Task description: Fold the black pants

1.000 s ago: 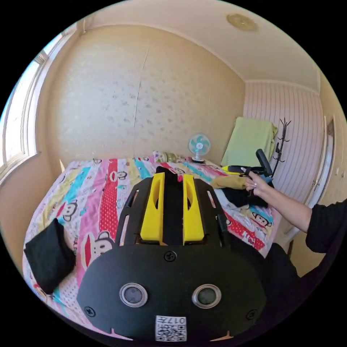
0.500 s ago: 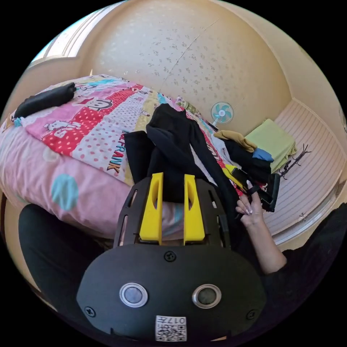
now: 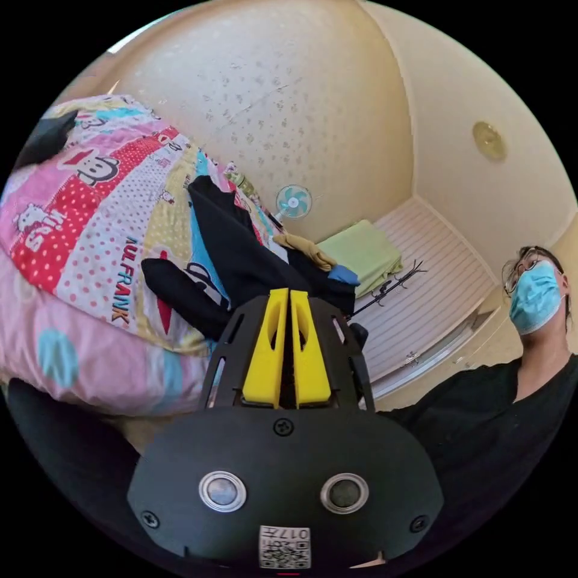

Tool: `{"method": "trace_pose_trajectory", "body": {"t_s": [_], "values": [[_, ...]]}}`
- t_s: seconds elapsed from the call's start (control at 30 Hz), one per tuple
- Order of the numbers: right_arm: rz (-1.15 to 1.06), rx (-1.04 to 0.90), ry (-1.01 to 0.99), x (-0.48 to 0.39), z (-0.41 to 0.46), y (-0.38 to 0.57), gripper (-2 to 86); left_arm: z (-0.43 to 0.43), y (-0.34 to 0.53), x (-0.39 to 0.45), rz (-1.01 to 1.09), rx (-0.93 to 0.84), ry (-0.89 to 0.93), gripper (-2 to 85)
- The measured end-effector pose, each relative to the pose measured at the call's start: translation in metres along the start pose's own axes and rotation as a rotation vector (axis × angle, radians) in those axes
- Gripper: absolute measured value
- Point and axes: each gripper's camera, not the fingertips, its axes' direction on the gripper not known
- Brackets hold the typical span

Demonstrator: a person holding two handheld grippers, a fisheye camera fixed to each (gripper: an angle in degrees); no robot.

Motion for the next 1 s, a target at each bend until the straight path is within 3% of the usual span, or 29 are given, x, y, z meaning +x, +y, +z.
{"method": "trace_pose_trajectory", "body": {"t_s": [0.1, 0.23, 0.3, 0.4, 0.47, 0.53, 0.63, 0.77, 0.87, 0.93, 1.0], "values": [[0.015, -0.129, -0.117, -0.006, 0.035, -0.007, 16.1, -0.021, 0.005, -0.002, -0.014, 0.036, -0.086, -0.1], [0.063, -0.232, -0.025, -0.029, 0.060, -0.004, 13.1, -0.047, 0.016, -0.011, -0.111, 0.139, -0.024, 6.5], [0.037, -0.199, 0.005, -0.034, 0.049, -0.001, 12.5, -0.031, 0.015, -0.002, -0.110, 0.016, -0.171, 12.5], [-0.017, -0.166, -0.099, -0.022, 0.021, 0.003, 10.8, 0.016, 0.020, 0.010, -0.087, -0.147, -0.201, 16.1], [-0.031, -0.189, -0.131, -0.008, 0.003, 0.007, 9.5, 0.039, 0.025, 0.018, -0.066, -0.135, -0.173, 15.8], [0.026, -0.193, 0.010, 0.012, -0.022, 0.017, 10.0, 0.053, 0.027, 0.021, -0.092, -0.132, -0.195, 14.0], [0.131, -0.105, 0.064, 0.033, -0.064, 0.028, 11.7, 0.068, 0.023, 0.022, -0.106, -0.233, -0.280, 5.5], [0.198, 0.004, 0.064, 0.046, -0.097, 0.036, 12.6, 0.045, 0.001, 0.021, -0.086, -0.295, -0.026, 2.4], [0.219, 0.036, 0.039, 0.054, -0.104, 0.036, 13.3, -0.020, -0.023, 0.025, -0.100, -0.099, 0.274, 1.5], [0.227, 0.039, 0.001, 0.058, -0.100, 0.033, 13.6, -0.058, -0.037, 0.024, -0.088, -0.058, 0.294, 1.3], [0.225, 0.020, -0.013, 0.059, -0.093, 0.031, 13.7, -0.098, -0.048, 0.027, -0.020, -0.080, 0.112, 1.1]]}}
